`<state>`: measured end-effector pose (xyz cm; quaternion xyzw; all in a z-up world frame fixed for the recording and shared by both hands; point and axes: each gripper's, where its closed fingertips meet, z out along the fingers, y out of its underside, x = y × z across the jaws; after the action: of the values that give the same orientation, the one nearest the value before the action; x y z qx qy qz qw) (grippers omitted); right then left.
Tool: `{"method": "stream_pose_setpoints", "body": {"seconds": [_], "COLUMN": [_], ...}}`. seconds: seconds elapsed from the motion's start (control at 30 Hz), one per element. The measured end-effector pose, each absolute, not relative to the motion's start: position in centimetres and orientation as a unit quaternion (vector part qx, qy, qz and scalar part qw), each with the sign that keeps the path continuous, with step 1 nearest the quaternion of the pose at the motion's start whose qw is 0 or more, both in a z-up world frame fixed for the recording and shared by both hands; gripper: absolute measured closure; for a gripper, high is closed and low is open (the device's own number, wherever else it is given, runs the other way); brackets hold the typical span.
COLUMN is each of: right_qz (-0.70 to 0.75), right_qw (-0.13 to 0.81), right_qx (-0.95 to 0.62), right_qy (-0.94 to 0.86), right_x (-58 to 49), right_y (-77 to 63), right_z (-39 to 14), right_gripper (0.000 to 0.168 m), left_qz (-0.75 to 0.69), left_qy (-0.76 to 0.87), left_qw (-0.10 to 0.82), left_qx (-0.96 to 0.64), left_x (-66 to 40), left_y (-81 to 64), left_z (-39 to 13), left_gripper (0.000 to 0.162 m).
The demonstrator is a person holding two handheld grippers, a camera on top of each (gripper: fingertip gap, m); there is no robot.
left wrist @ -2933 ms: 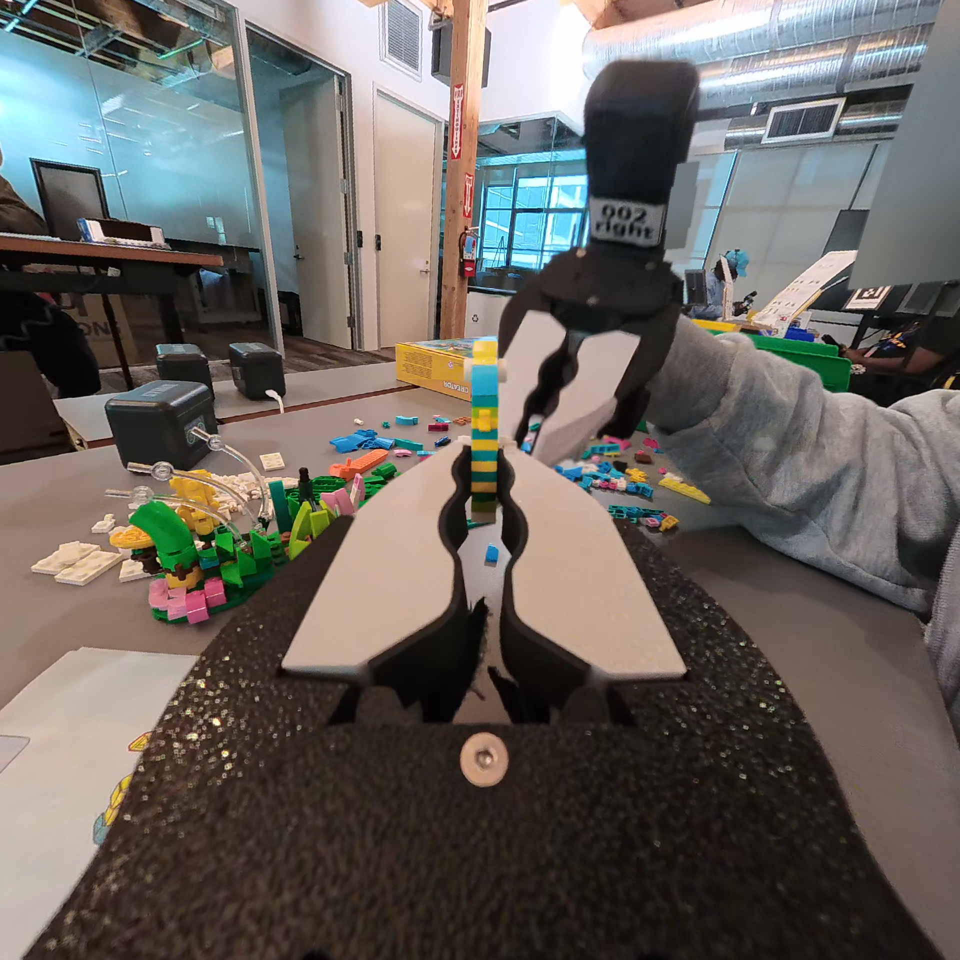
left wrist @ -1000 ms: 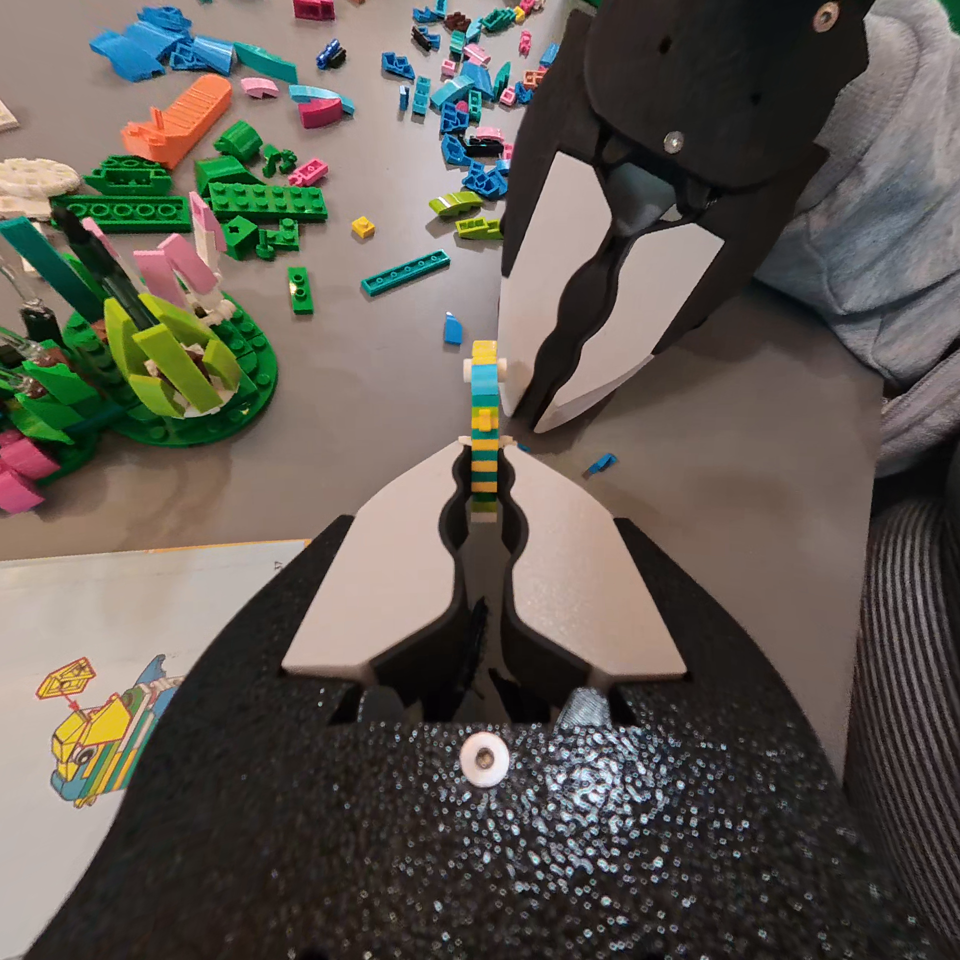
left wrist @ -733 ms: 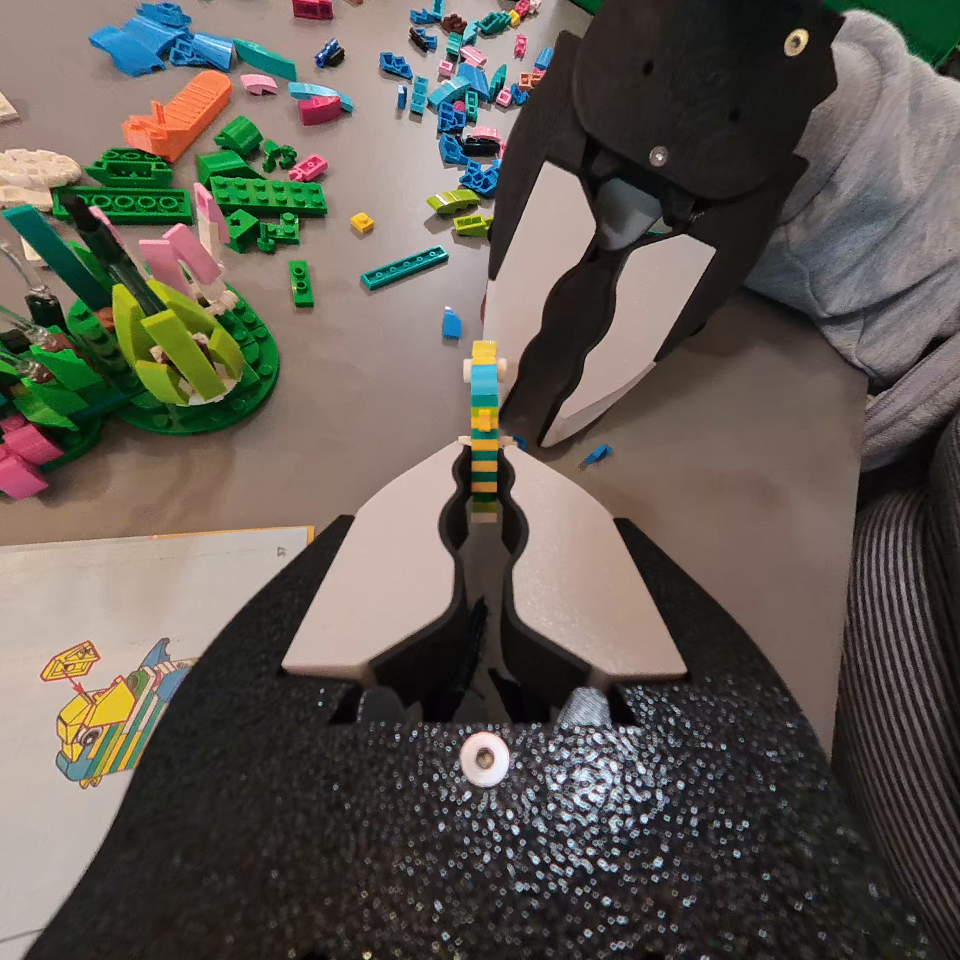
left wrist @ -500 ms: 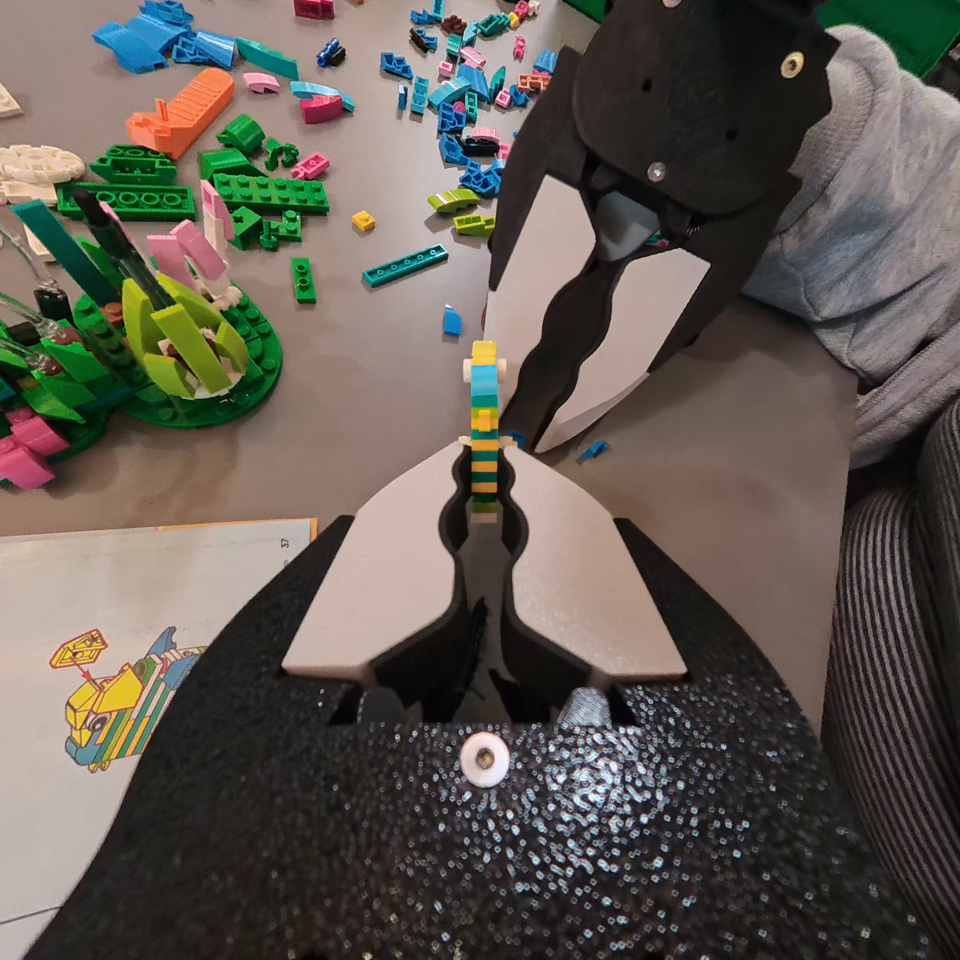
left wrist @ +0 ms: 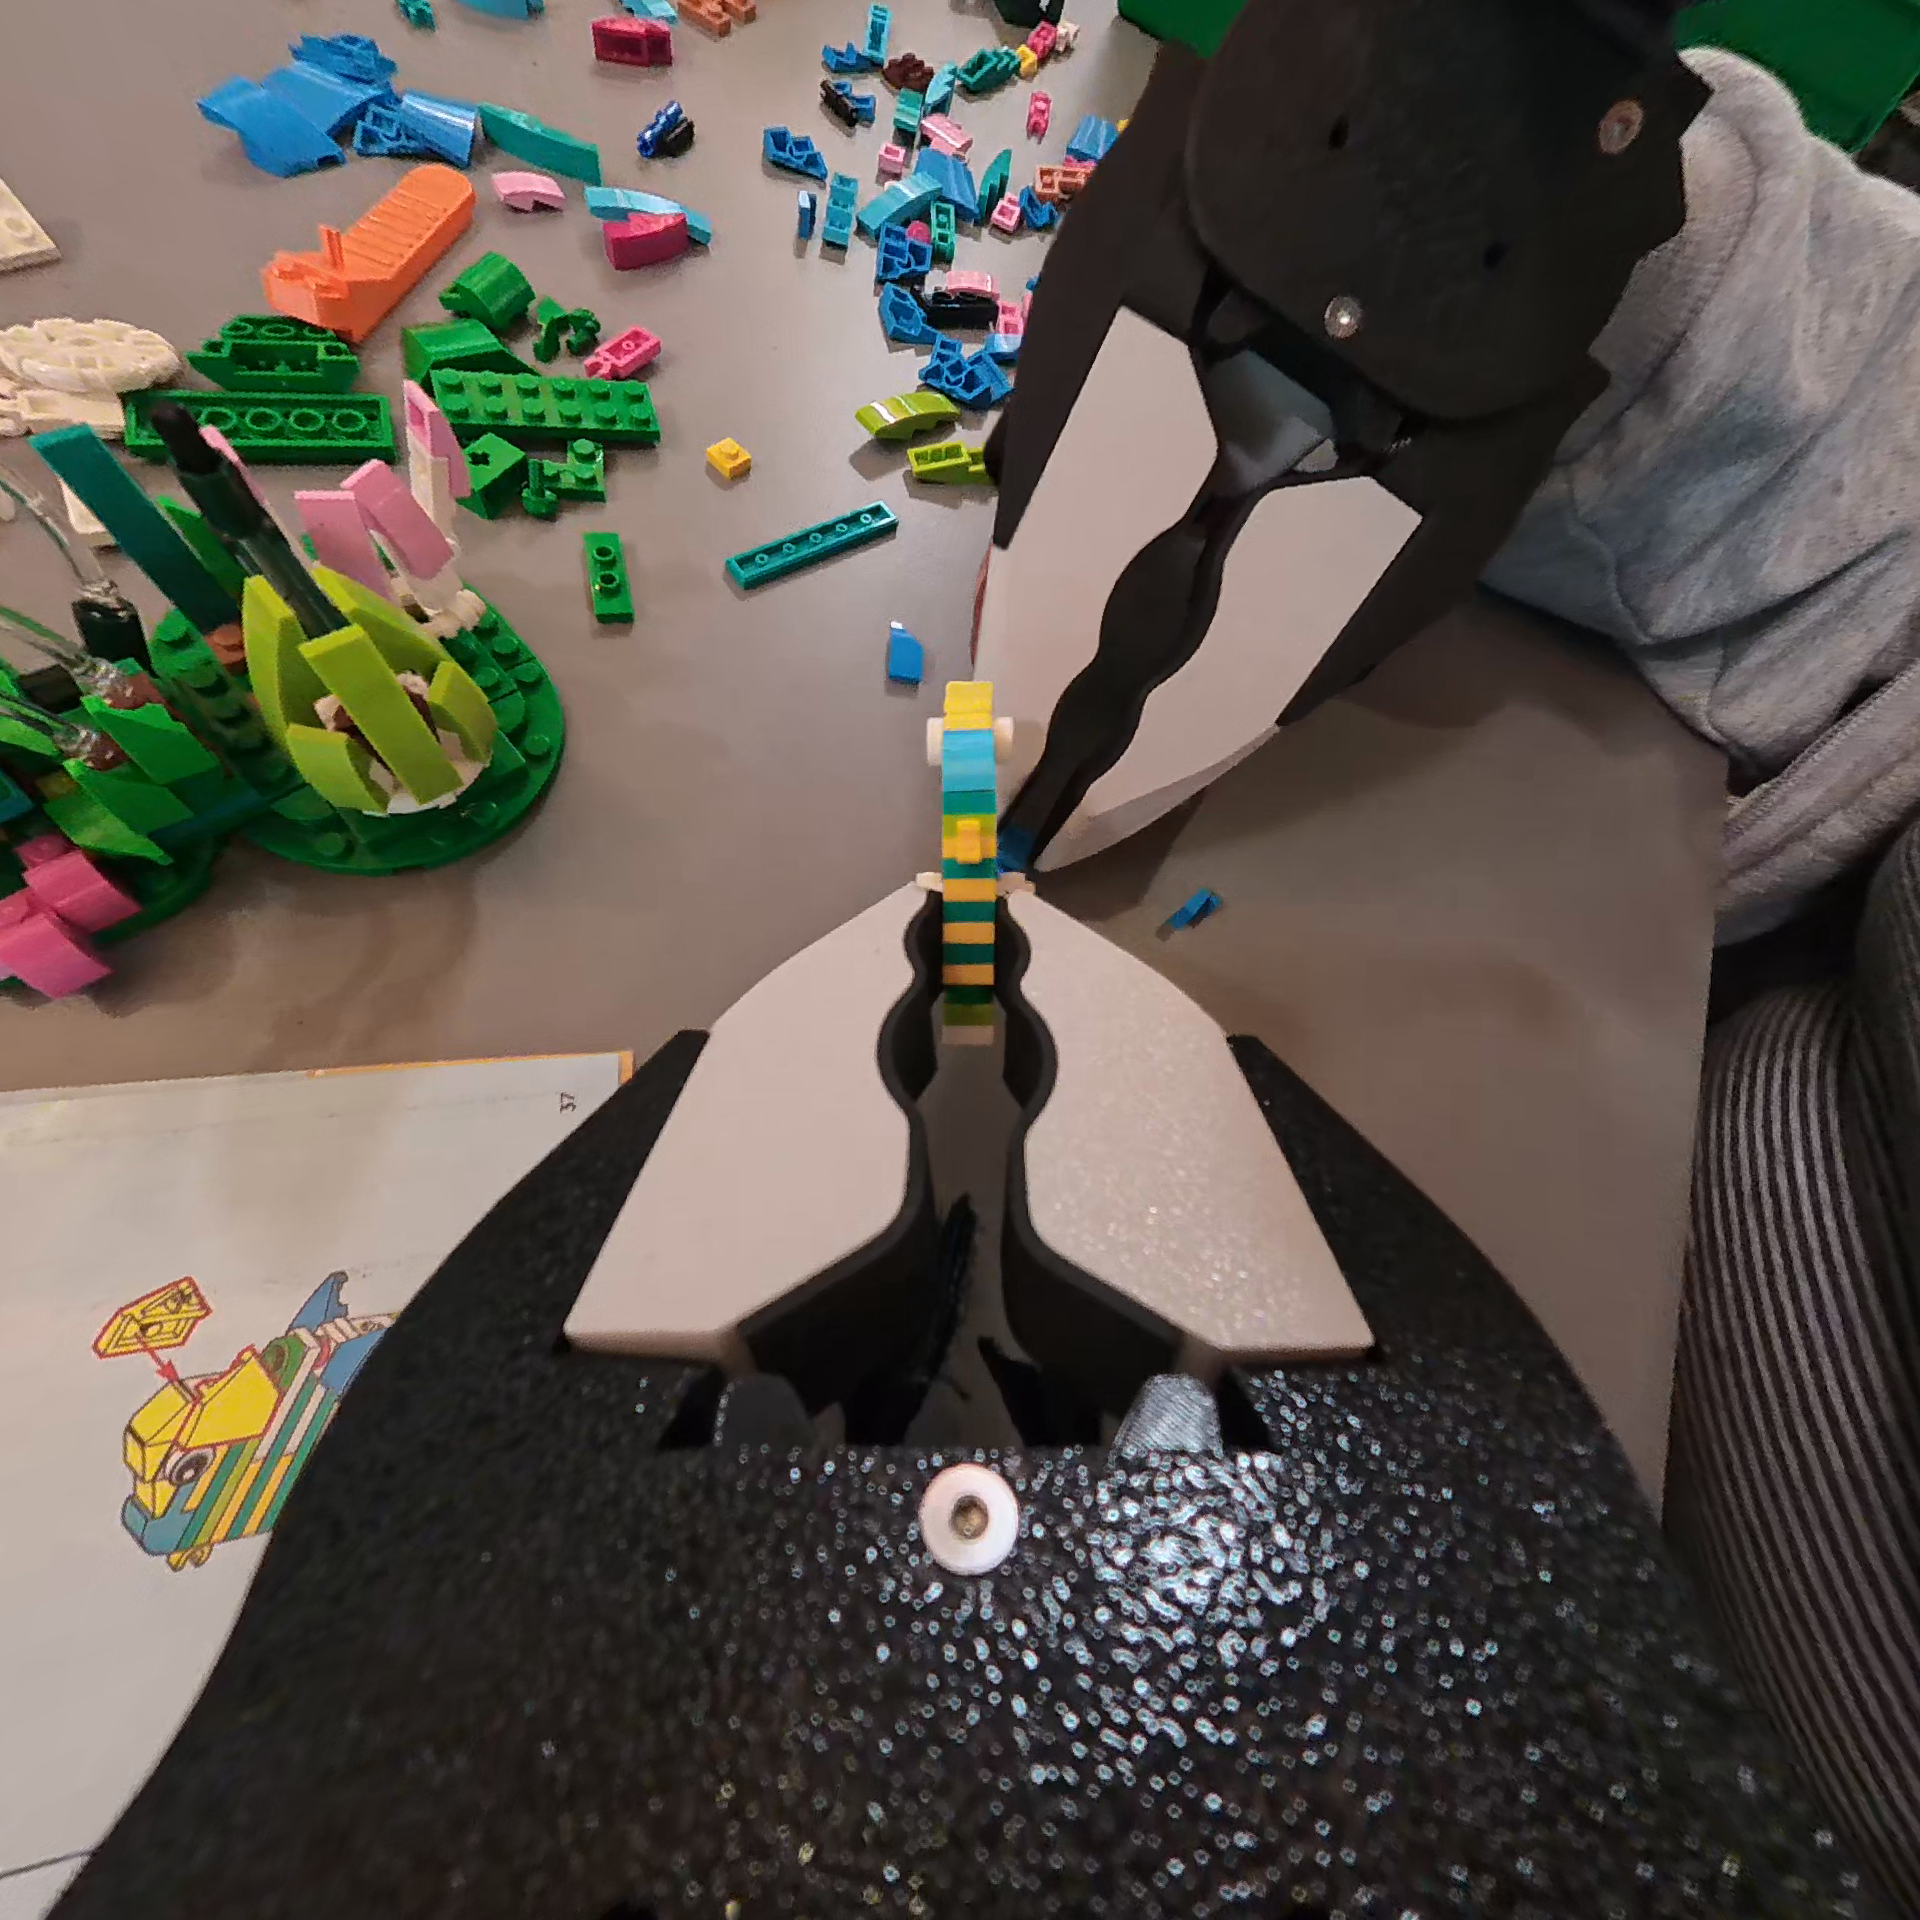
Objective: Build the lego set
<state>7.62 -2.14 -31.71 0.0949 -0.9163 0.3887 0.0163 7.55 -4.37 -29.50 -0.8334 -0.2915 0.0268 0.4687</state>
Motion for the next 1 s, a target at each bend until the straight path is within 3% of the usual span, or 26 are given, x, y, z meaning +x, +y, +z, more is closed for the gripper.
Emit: {"method": "stream_pose_setpoints", "body": {"seconds": [0.03,1.0], "right_qz": [0.392,0.441], "right_qw": [0.022,-0.033], "right_qx": [0.096,0.062], "right_qy": [-0.915,-0.895], "right_x": [7.5,7.6], "right_y": [-2.1,-2.2], "right_z": [-31.6,-30.3], "right_gripper": [0.162,0.168], "left_qz": [0.028,0.057], "left_qy": [-0.289,-0.294], "left_qw": [0.471,0.464], "left_qx": [-0.833,-0.834], "left_x": [7.6,7.0], "left_y": [-4.3,-3.9], "left_z": [-29.5,-29.8], "left_gripper": [0.154,0.154]}}
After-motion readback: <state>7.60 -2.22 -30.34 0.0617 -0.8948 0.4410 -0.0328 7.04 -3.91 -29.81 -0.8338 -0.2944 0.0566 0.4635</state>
